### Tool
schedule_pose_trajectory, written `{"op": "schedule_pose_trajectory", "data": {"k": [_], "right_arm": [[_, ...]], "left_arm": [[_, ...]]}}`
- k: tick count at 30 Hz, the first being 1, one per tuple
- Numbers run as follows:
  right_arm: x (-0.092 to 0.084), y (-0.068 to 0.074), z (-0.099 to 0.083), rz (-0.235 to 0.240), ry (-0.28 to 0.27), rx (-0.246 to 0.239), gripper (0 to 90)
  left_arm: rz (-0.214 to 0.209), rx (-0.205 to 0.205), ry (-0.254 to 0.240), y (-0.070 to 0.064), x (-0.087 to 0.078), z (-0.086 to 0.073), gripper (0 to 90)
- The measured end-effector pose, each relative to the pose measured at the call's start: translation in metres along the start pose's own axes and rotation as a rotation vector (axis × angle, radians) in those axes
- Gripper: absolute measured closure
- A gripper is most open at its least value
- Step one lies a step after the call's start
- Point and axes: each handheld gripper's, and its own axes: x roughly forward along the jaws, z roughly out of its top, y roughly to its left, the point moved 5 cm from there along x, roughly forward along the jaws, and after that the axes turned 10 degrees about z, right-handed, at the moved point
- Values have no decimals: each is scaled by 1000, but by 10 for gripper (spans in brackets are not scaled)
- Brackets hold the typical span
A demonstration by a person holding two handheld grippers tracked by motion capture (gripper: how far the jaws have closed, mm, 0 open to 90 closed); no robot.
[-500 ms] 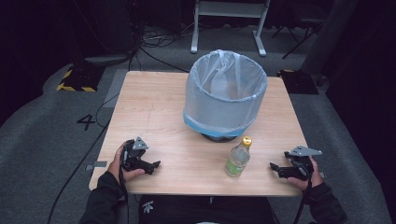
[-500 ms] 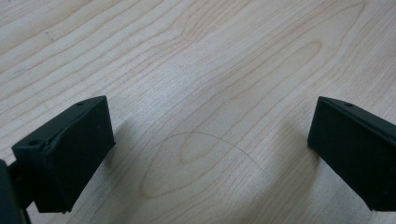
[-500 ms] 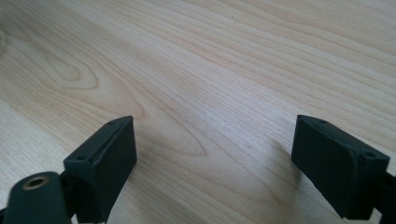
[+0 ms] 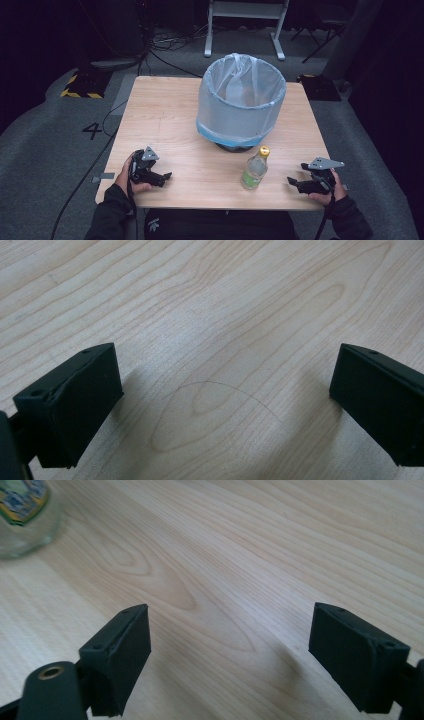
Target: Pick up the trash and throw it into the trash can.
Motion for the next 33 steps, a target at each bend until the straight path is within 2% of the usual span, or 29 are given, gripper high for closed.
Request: {"op": "schedule_pose_trajectory", "data": {"k": [1,6,7,20,23,25,27,33], "right_arm": [[-1,5,3,20,-8,-11,173],[-4,16,11,38,-34,-34,176],[-7,20,14,64,-53,-43,179],[-7,47,32,116,-81,-113,191],[-6,51,35,128,-88,-126,193],[-5,55,38,141,-91,-130,194],[-2,62,42,160,-85,-146,195],[4,70,48,180,-77,-163,195]], "left_arm": [[0,0,0,0,0,0,5],[1,1,0,0,0,0,4],[0,0,0,0,0,0,5],[2,1,-1,0,0,0,2],[18,9,-1,2,0,0,1],[8,-3,0,1,0,0,1],[10,-9,3,1,0,0,1],[17,-6,0,1,0,0,2]]}}
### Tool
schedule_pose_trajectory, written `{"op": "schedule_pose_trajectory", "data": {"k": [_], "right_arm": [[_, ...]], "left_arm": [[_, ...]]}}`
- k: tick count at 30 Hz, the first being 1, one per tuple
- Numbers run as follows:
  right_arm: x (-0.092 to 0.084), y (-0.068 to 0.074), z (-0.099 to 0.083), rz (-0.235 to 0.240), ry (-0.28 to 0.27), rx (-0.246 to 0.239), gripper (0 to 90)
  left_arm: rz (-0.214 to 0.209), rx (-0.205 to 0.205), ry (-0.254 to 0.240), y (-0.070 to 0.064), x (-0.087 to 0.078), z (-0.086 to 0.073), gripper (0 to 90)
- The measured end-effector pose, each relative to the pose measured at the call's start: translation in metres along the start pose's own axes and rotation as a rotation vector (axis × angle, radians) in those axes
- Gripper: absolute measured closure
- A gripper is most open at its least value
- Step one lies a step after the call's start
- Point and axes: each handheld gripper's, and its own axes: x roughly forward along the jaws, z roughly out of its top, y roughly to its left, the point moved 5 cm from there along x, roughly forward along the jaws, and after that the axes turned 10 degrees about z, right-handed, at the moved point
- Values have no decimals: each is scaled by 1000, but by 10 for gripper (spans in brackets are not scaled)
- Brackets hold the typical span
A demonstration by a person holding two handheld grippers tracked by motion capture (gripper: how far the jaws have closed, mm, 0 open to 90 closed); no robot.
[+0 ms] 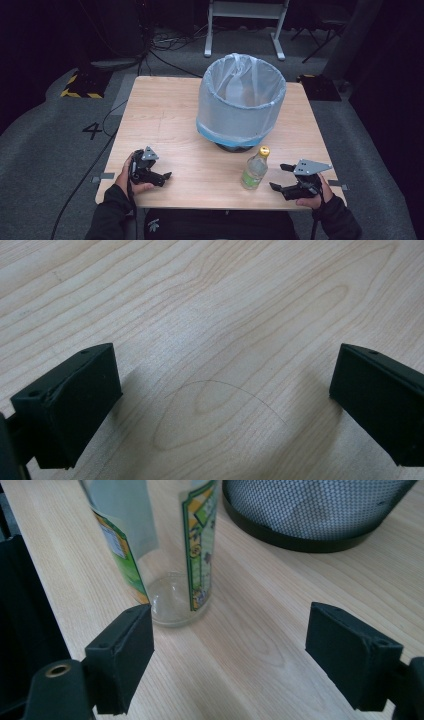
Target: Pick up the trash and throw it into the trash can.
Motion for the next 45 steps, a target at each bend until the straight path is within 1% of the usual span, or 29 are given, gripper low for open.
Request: {"op": "schedule_pose_trajectory", "data": {"k": [2,5,7,10,12,13,15,17,21,22,23,26,33,35,37,38,39,40,41,42,43,45], "right_arm": [[4,3,3,12,2,-11,195],[8,5,8,21,-1,-17,195],[11,6,11,35,1,-22,195],[16,9,15,38,9,-26,196],[17,9,15,37,17,-20,196],[19,9,17,37,18,-27,195],[22,10,18,45,18,-29,195],[25,12,21,52,21,-20,187],[31,13,24,61,24,-30,173],[33,14,26,68,27,-25,174],[33,14,26,68,27,-25,174],[38,16,30,80,20,-38,186],[46,17,37,89,-4,-36,203],[49,16,39,94,-20,-28,204],[51,16,40,93,-22,-24,204],[54,17,41,94,-29,-21,225],[54,17,41,94,-29,-21,225],[55,17,41,88,-32,-33,231],[56,17,41,89,-38,-32,246],[57,18,42,91,-57,-28,276],[57,16,41,77,-64,-33,276],[57,16,41,77,-69,-30,277]], "left_arm": [[-1,0,0,0,0,0,2],[0,-1,1,0,0,0,2],[0,-2,1,0,0,0,2],[0,-2,1,0,0,0,2],[0,-3,1,0,0,0,2],[3,1,0,0,0,0,2],[10,2,0,1,-1,0,2],[10,1,1,1,-1,0,2],[11,0,0,1,-1,-1,2],[0,-14,6,-1,-1,-1,2],[0,-14,6,-1,-1,-1,2],[1,-8,3,0,-1,-1,2],[2,-14,2,-1,-1,-1,2],[2,-14,2,-1,-1,-1,2],[2,-13,2,-1,-1,-1,2],[2,-14,2,-1,-1,-1,2],[2,-14,3,-1,-1,-1,2],[2,-14,2,-1,-1,-1,2],[2,-11,2,0,-1,-1,2],[2,-13,3,-1,-1,-1,2],[2,-14,2,-1,-1,-1,2],[2,-14,2,-1,-1,-1,3]]}}
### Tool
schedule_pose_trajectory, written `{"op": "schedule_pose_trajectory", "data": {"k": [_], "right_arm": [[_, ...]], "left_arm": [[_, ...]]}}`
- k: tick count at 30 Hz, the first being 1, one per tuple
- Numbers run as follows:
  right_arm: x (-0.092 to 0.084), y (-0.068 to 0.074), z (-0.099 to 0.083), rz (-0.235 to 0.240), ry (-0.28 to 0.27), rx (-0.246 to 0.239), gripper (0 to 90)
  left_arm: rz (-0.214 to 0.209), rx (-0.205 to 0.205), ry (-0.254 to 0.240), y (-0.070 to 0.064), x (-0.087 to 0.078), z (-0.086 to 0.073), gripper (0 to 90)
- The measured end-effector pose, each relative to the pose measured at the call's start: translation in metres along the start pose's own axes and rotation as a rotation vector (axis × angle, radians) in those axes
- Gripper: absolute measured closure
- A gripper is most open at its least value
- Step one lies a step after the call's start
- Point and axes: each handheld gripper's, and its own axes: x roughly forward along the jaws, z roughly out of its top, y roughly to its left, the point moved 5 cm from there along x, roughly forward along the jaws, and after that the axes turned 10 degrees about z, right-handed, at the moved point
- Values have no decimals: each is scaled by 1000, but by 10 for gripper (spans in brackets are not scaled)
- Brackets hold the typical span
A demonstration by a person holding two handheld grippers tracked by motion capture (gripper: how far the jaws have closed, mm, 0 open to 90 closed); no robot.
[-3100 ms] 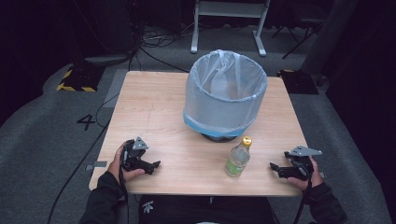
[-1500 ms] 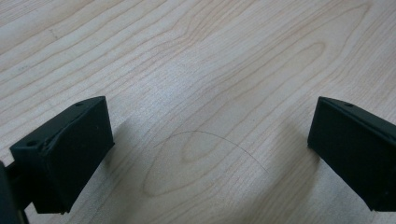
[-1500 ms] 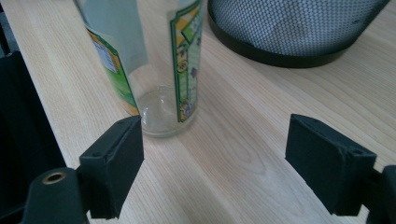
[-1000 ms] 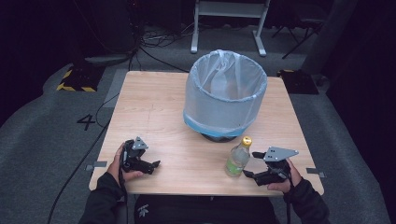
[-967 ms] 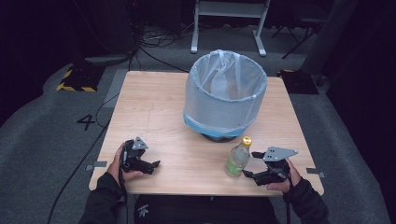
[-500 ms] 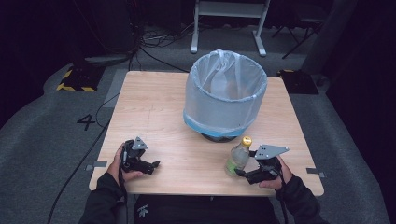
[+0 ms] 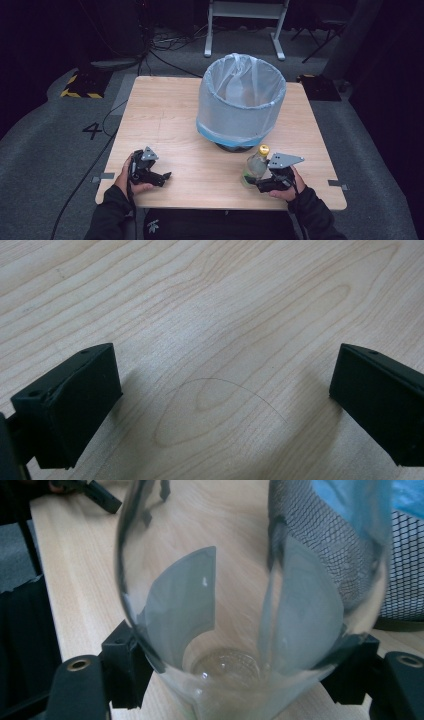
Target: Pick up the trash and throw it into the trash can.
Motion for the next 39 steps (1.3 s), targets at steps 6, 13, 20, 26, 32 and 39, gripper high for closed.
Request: {"op": "schedule_pose_trajectory", "data": {"k": [6,13,20,26,32,39], "right_arm": [[0,0,-1,2,-8,-8,279],[0,-1,-1,1,-20,-11,281],[-5,-4,-1,-5,-46,7,283],[-17,-8,2,-55,-73,4,283],[-34,-15,7,-114,-105,12,283],[-59,-19,15,-178,-154,17,283]], "left_arm": [[0,1,-1,0,0,0,2],[0,0,0,0,0,0,3],[0,0,0,0,0,0,2],[0,0,0,0,0,0,2],[0,0,0,0,0,0,2],[0,0,0,0,0,0,2]]}}
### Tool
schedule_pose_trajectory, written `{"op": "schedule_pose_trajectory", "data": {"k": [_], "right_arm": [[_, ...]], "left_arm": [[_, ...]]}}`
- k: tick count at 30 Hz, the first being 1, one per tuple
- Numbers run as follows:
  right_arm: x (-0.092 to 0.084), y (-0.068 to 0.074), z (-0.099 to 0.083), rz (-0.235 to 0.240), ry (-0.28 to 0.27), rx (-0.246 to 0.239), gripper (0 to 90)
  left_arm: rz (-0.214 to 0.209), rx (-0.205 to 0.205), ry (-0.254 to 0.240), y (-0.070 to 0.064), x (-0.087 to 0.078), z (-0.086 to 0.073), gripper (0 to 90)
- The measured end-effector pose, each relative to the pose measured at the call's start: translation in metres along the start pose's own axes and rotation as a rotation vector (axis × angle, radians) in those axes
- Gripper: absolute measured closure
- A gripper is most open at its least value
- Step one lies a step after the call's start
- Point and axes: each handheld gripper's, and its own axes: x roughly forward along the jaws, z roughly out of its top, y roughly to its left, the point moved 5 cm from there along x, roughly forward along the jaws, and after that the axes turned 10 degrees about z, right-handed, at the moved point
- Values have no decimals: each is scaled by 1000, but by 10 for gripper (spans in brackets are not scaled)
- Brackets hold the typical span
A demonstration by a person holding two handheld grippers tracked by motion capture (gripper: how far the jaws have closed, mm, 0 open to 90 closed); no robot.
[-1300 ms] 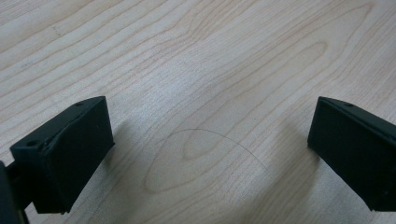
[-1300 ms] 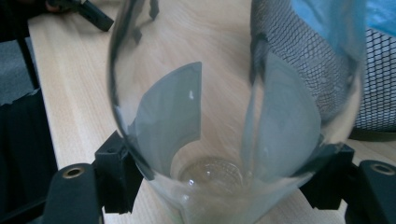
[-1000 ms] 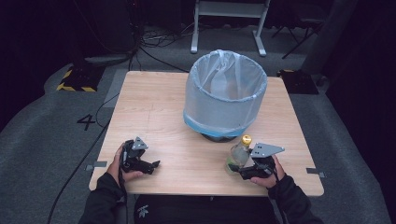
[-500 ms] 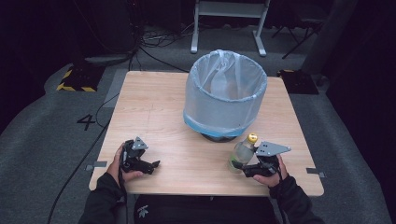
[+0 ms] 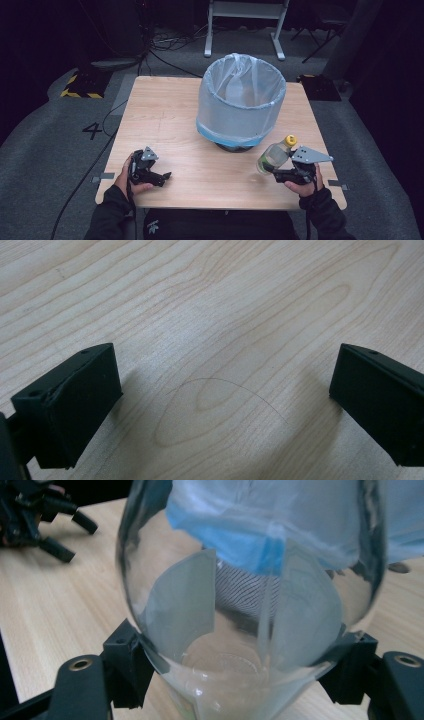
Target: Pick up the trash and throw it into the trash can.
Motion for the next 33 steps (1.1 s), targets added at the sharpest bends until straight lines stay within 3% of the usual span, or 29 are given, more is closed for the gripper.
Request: {"op": "schedule_pose_trajectory", "data": {"k": [12,29,33], "right_arm": [[-34,-19,24,-107,-62,22,283],[-55,-35,65,-186,-113,-7,283],[-57,-38,76,-185,-135,-7,283]], "left_arm": [[0,0,0,0,0,0,3],[2,3,1,0,0,0,2],[2,3,1,0,0,0,2]]}}
